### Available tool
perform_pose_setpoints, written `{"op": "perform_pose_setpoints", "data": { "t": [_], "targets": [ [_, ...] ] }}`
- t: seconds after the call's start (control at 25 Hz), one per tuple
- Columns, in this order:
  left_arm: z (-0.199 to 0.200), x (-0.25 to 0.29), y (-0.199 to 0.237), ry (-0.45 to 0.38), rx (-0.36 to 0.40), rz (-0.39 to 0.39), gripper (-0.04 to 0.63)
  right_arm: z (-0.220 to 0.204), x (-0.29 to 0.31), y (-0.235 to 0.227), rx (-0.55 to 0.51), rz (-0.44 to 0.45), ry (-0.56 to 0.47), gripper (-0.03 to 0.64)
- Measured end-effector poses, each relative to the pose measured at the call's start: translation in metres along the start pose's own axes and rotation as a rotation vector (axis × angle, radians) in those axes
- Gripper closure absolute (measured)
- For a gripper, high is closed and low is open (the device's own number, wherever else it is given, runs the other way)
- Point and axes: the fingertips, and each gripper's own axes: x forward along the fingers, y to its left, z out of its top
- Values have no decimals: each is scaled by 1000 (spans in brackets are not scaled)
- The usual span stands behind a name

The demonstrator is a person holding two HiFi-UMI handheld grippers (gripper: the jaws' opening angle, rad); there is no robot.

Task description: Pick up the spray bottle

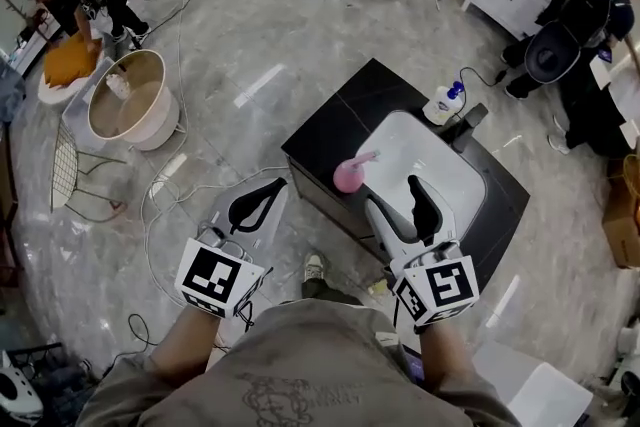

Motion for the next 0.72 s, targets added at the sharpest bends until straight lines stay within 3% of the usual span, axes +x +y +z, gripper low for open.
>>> {"op": "perform_pose_setpoints", "data": {
  "t": [0.28,0.72],
  "targets": [
    [14,48,19,5,22,-17,595,11,32,-48,-9,-32,-10,307],
    [20,87,16,27,60,-75,595,-4,36,-69,23,-43,0,302]
  ]
}}
